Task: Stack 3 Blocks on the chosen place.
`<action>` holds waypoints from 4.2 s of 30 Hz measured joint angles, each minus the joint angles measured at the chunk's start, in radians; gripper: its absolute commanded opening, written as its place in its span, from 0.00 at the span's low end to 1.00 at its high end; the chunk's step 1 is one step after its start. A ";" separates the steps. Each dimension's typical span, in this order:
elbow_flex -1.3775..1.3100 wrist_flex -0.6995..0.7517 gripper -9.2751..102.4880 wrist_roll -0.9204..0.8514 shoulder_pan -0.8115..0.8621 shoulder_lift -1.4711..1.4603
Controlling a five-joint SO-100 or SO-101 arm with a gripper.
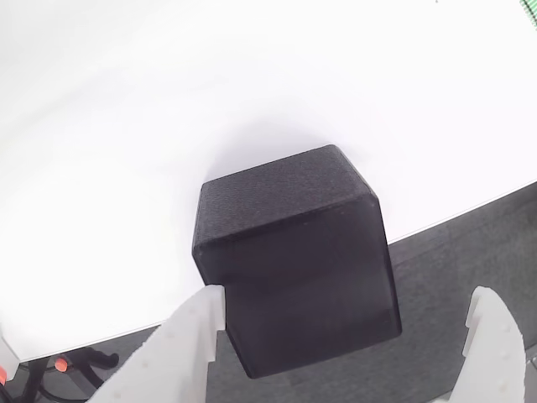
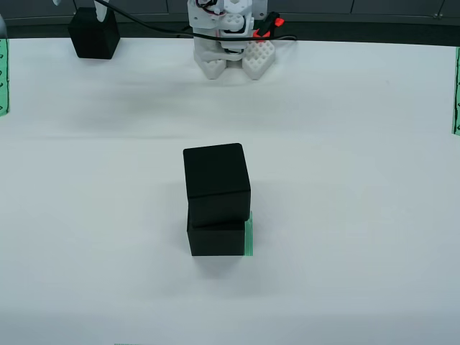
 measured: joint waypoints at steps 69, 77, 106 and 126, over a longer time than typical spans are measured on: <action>-0.091 0.035 0.28 0.005 -0.020 -0.155; -0.092 0.049 0.28 0.005 -0.058 -0.155; -0.284 0.025 0.28 0.000 -0.457 -0.067; -0.009 -0.568 0.28 0.000 -0.709 0.433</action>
